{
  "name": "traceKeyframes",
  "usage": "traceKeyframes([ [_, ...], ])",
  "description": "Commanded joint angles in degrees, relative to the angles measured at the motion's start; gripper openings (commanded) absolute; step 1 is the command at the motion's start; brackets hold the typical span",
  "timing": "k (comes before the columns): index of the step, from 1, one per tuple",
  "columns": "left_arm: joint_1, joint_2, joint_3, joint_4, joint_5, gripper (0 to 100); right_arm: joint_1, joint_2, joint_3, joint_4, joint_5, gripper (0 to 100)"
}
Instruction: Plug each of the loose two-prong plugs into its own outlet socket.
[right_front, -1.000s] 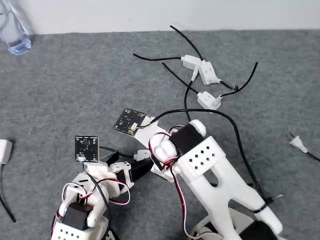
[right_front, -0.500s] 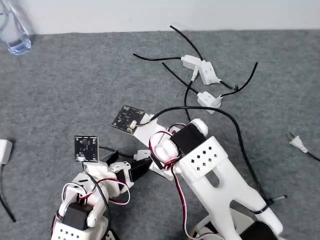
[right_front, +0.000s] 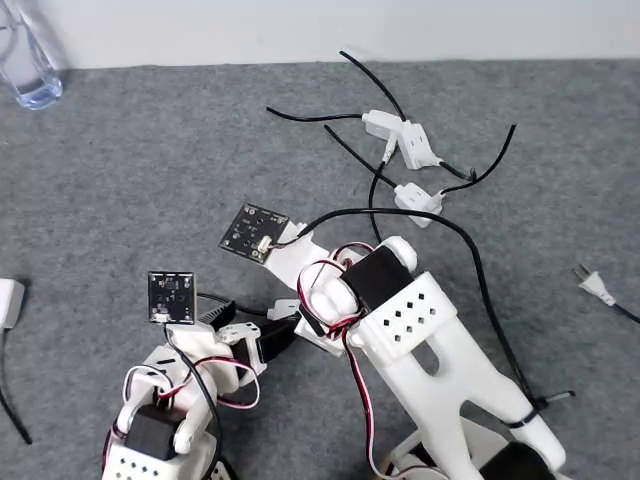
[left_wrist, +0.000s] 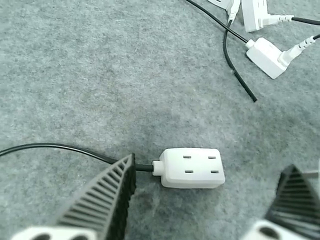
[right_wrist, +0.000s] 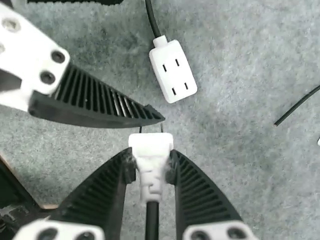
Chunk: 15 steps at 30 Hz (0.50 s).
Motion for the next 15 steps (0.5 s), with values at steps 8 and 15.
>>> traceKeyframes([
  [8,0.4,-0.9,-0.7,-0.2,-0.1,42,0.0,-2.1,-4.0,-3.5,-0.9,0.8],
  [15,0.4,-0.9,-0.7,-0.2,-0.1,42,0.0,-2.0,-3.7,-5.1,-1.1,0.8],
])
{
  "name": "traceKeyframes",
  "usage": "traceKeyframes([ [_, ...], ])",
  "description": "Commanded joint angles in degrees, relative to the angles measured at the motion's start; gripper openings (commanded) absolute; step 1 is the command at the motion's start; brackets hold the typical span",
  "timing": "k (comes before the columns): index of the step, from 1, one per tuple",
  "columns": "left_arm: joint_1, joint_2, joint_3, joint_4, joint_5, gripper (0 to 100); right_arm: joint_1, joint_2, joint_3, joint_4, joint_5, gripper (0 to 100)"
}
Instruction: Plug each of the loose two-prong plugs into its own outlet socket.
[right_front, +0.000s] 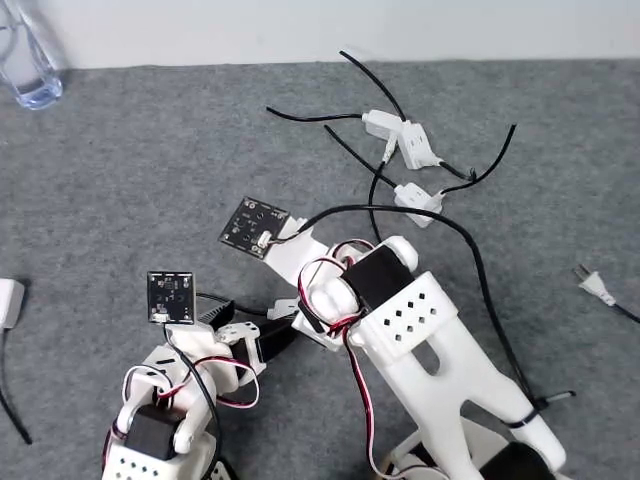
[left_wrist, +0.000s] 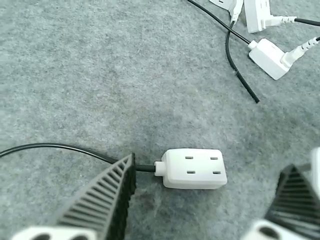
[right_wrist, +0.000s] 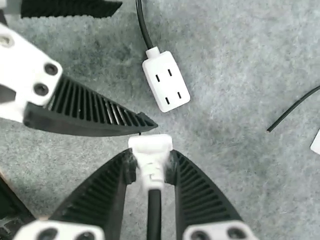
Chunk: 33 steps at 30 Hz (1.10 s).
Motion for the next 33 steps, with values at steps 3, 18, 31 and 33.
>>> traceKeyframes([
  [3,0.4,-0.9,-0.7,-0.2,-0.1,42,-0.3,-2.0,-3.7,-2.4,-0.8,0.8],
  [18,-27.2,-0.9,0.6,-2.4,-3.3,42,0.0,0.7,-3.8,-2.8,1.8,0.8],
  [31,-41.6,-0.8,2.2,3.6,-19.4,42,1.9,17.5,-3.8,-10.3,24.4,0.8],
  [33,-41.6,-0.8,2.2,3.5,-19.5,42,2.8,19.0,-3.7,-11.1,26.7,0.8],
])
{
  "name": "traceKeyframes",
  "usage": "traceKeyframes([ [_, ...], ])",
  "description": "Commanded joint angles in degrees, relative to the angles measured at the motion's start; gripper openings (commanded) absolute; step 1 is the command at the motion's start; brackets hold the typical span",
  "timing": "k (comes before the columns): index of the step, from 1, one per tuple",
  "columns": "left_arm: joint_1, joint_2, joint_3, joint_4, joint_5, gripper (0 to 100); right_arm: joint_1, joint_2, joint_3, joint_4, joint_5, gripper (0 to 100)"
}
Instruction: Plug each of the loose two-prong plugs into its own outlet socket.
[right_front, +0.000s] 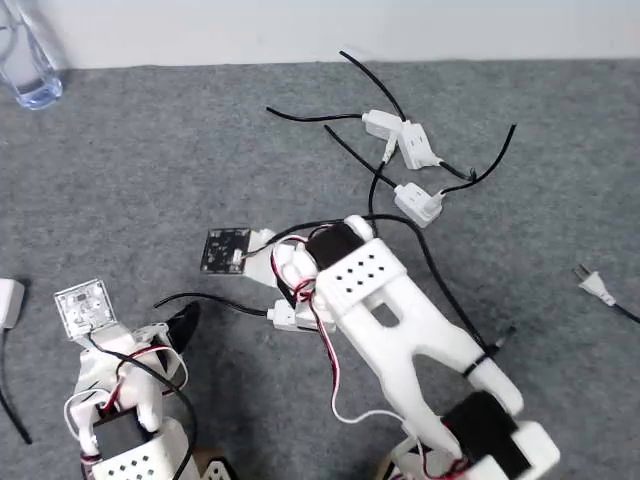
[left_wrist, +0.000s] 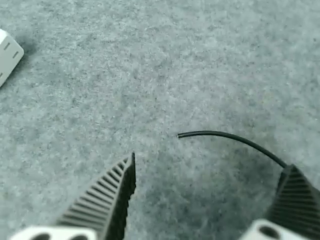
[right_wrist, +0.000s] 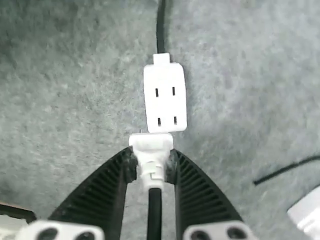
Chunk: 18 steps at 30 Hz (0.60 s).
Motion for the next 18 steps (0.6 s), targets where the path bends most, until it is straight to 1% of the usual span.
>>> traceKeyframes([
  [1,-0.4,-0.8,-0.6,0.1,-1.0,42,2.2,1.5,-3.6,-2.2,4.2,0.8],
  [7,-0.4,-0.8,-0.6,0.1,-1.0,42,5.6,5.1,-3.9,-5.3,7.2,0.8],
  [18,-0.4,-0.8,-0.6,0.0,-1.0,42,5.1,5.7,-4.0,-5.3,7.4,0.8],
])
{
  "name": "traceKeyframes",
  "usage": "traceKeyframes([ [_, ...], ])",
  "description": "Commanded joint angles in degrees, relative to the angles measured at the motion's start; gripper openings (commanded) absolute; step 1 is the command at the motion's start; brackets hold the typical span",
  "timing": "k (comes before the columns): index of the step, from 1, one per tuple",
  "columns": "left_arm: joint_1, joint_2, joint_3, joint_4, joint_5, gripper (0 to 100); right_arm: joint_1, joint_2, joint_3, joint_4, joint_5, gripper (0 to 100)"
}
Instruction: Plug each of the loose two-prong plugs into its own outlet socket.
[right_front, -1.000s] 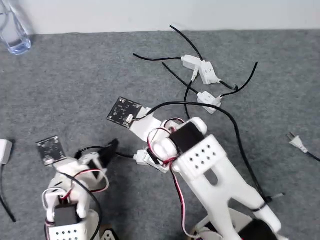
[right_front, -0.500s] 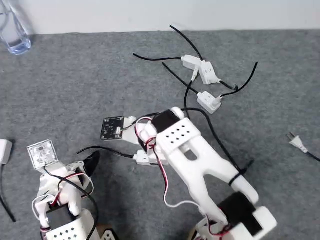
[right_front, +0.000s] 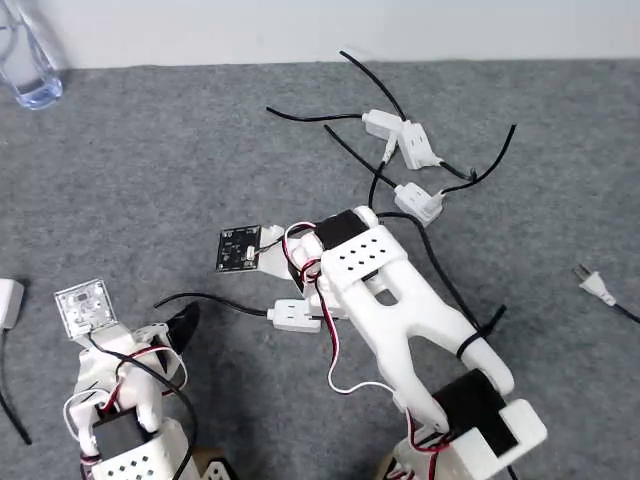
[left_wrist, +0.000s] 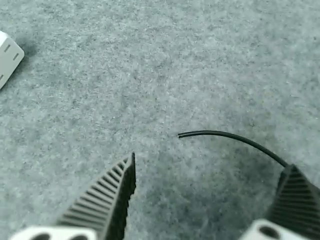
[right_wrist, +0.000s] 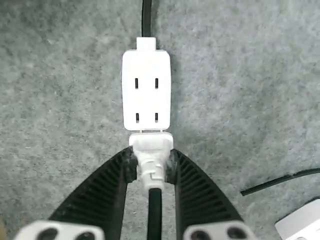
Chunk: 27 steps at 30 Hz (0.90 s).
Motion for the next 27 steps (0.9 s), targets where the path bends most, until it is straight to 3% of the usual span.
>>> traceKeyframes([
  [1,-0.4,-0.8,-0.6,0.0,-0.4,42,0.3,-0.1,-4.0,-0.7,0.1,0.8],
  [12,-0.3,-0.8,-0.6,0.0,-0.4,42,-3.4,-0.4,-4.0,-1.0,-2.5,0.8],
  [27,-0.3,-0.8,-0.7,0.0,-0.4,42,-2.9,0.0,-3.9,-1.6,-2.7,0.8],
])
